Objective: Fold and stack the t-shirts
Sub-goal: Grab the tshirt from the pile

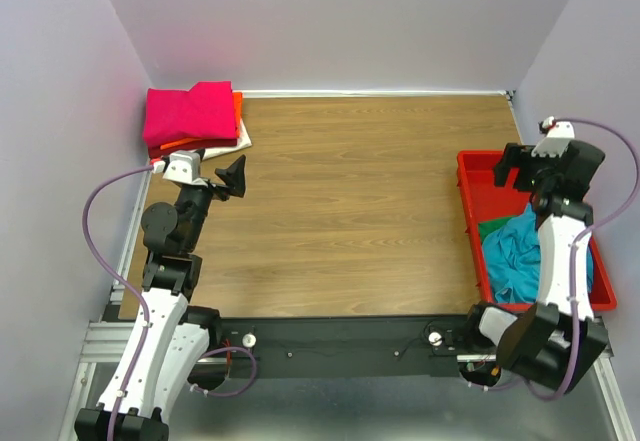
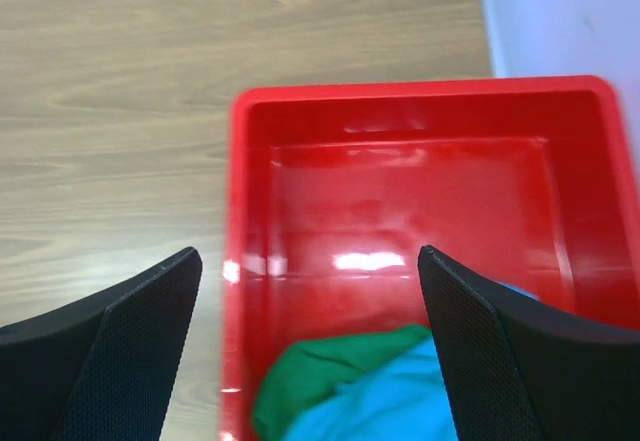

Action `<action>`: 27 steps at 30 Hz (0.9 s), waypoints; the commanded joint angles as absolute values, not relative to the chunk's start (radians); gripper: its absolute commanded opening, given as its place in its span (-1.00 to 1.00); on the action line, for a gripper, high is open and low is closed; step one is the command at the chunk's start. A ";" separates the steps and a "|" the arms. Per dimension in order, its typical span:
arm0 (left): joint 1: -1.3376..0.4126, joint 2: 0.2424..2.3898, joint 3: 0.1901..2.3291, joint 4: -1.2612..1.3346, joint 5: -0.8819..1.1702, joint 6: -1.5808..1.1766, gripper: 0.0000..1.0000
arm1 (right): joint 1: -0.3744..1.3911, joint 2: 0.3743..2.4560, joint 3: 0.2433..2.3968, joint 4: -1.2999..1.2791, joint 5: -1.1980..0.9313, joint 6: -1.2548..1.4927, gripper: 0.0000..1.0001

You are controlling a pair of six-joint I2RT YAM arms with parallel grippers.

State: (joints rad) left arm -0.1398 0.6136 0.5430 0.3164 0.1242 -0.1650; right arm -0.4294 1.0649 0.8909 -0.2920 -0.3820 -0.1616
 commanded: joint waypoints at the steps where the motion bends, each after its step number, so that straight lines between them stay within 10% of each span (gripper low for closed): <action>1: -0.146 0.603 0.554 0.348 0.138 -0.167 0.96 | -0.436 1.199 0.991 -0.480 -0.203 -0.290 0.85; 24: -0.146 0.617 0.549 0.354 0.183 -0.181 0.96 | -0.436 1.330 0.924 -0.647 0.106 -0.417 0.34; 27: -0.147 0.627 0.554 0.357 0.193 -0.184 0.96 | -0.436 1.328 0.902 -0.649 0.110 -0.431 -0.01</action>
